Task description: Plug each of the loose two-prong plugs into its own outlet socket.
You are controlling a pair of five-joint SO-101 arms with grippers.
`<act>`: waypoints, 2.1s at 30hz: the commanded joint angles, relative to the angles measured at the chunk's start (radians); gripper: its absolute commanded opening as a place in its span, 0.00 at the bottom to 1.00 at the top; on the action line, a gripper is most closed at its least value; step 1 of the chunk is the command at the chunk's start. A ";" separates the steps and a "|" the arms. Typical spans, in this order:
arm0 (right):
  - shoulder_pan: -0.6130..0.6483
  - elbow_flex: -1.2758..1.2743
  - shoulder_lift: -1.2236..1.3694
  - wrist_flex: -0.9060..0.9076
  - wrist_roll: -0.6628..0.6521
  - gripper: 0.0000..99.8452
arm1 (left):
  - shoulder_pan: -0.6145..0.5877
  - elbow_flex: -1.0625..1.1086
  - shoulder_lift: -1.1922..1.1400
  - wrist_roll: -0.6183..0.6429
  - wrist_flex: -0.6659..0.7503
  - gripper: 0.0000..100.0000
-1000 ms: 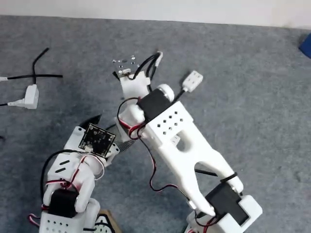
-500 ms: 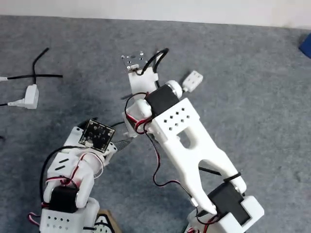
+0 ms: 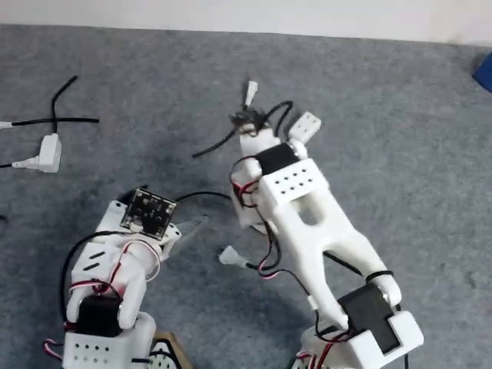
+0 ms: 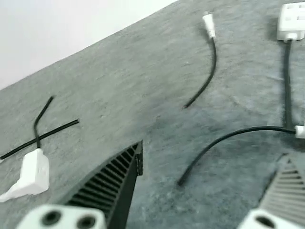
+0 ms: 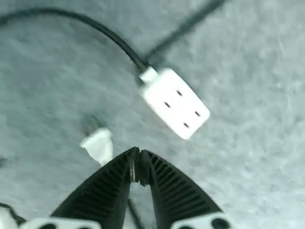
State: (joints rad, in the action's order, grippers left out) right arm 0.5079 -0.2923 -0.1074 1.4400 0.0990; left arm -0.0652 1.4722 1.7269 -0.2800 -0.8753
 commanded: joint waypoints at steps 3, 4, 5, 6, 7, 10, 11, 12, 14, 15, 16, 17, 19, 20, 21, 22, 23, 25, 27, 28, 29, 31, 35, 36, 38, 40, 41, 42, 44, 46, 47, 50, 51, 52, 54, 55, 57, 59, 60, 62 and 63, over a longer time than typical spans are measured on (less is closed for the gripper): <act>-0.102 -0.001 -0.084 0.019 -0.057 0.01 | -0.143 -0.004 0.001 -0.009 0.120 0.39; -0.073 0.008 -0.102 0.038 -0.060 0.01 | -0.160 -0.004 0.001 -0.009 0.129 0.39; -0.025 0.016 -0.117 0.065 -0.066 0.01 | -0.173 -0.004 0.001 -0.009 0.135 0.39; 0.044 0.022 -0.131 0.099 -0.107 0.01 | -0.180 -0.004 0.001 -0.009 0.135 0.39; 0.120 0.028 -0.134 0.134 -0.175 0.01 | -0.182 -0.002 0.001 -0.009 0.130 0.39; 0.291 0.045 -0.114 0.268 -0.416 0.01 | -0.186 0.019 0.001 -0.009 0.130 0.39; 0.305 0.047 -0.108 0.305 -0.519 0.01 | -0.186 0.028 0.001 -0.009 0.130 0.39; 0.302 0.047 -0.104 0.321 -0.614 0.01 | -0.188 0.041 0.001 -0.011 0.130 0.39; 0.245 0.041 -0.096 0.308 -0.700 0.03 | -0.203 0.064 0.010 -0.011 0.132 0.39; 0.214 0.039 -0.093 0.289 -0.723 0.04 | -0.222 0.070 0.010 -0.011 0.132 0.39; 0.189 0.031 -0.088 0.265 -0.743 0.06 | -0.237 0.071 0.010 -0.012 0.133 0.39; 0.168 0.010 -0.082 0.237 -0.752 0.07 | -0.249 0.071 0.010 -0.023 0.133 0.39; 0.147 -0.048 -0.068 0.156 -0.755 0.10 | -0.259 0.068 0.010 -0.048 0.133 0.39; 0.143 -0.082 -0.061 0.105 -0.753 0.10 | -0.260 0.068 0.010 -0.051 0.133 0.39; 0.143 -0.119 -0.054 0.051 -0.738 0.11 | -0.262 0.068 0.010 -0.051 0.133 0.39; 0.143 -0.153 -0.050 -0.008 -0.700 0.11 | -0.262 0.068 0.010 -0.051 0.133 0.39; 0.147 -0.186 -0.047 -0.064 -0.664 0.11 | -0.262 0.071 0.010 -0.051 0.133 0.39; 0.151 -0.246 -0.050 -0.147 -0.618 0.11 | -0.262 0.073 0.010 -0.051 0.133 0.39; 0.163 -0.289 -0.056 -0.189 -0.588 0.11 | -0.262 0.073 0.010 -0.051 0.133 0.39; 0.166 -0.306 -0.056 -0.203 -0.578 0.11 | -0.262 0.073 0.010 -0.052 0.133 0.39; 0.170 -0.320 -0.056 -0.219 -0.572 0.11 | -0.262 0.073 0.010 -0.052 0.133 0.39; 0.174 -0.341 -0.056 -0.239 -0.577 0.11 | -0.262 0.073 0.010 -0.052 0.133 0.39; 0.176 -0.361 -0.056 -0.259 -0.580 0.11 | -0.262 0.073 0.010 -0.052 0.133 0.39; 0.176 -0.363 -0.056 -0.271 -0.580 0.11 | -0.262 0.073 0.010 -0.052 0.133 0.39; 0.176 -0.363 -0.050 -0.291 -0.583 0.11 | -0.262 0.073 0.010 -0.052 0.132 0.39; 0.177 -0.363 -0.048 -0.298 -0.623 0.11 | -0.262 0.073 0.008 -0.052 0.130 0.39; 0.179 -0.363 -0.056 -0.291 -0.640 0.11 | -0.262 0.073 0.008 -0.052 0.130 0.39; 0.179 -0.361 -0.058 -0.285 -0.651 0.11 | -0.262 0.073 0.008 -0.052 0.130 0.39; 0.179 -0.360 -0.058 -0.266 -0.678 0.11 | -0.262 0.073 0.008 -0.052 0.130 0.39; 0.179 -0.360 -0.058 -0.263 -0.718 0.11 | -0.262 0.073 0.010 -0.052 0.130 0.39; 0.177 -0.361 -0.056 -0.268 -0.736 0.11 | -0.262 0.073 0.010 -0.052 0.130 0.39; 0.177 -0.363 -0.047 -0.271 -0.767 0.11 | -0.262 0.073 0.010 -0.052 0.130 0.39; 0.177 -0.364 -0.047 -0.286 -0.769 0.11 | -0.262 0.073 0.010 -0.052 0.130 0.39; 0.177 -0.371 -0.047 -0.305 -0.767 0.11 | -0.262 0.073 0.010 -0.052 0.129 0.39; 0.179 -0.397 -0.047 -0.343 -0.770 0.11 | -0.262 0.073 0.008 -0.052 0.129 0.39; 0.189 -0.409 -0.047 -0.364 -0.770 0.11 | -0.262 0.073 0.008 -0.052 0.129 0.39; 0.206 -0.446 -0.047 -0.398 -0.770 0.11 | -0.262 0.073 0.008 -0.052 0.129 0.39; 0.222 -0.476 -0.047 -0.438 -0.770 0.11 | -0.262 0.073 0.008 -0.052 0.129 0.39; 0.223 -0.486 -0.047 -0.453 -0.770 0.11 | -0.262 0.073 0.008 -0.052 0.129 0.39; 0.220 -0.495 -0.045 -0.473 -0.770 0.11 | -0.262 0.073 0.008 -0.052 0.129 0.39; 0.220 -0.496 -0.045 -0.476 -0.770 0.11 | -0.262 0.073 0.008 -0.052 0.127 0.39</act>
State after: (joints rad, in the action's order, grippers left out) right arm 0.7150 -0.7864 -0.1473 0.9920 -0.6605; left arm -0.3184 1.5489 1.7269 -0.3230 -0.7649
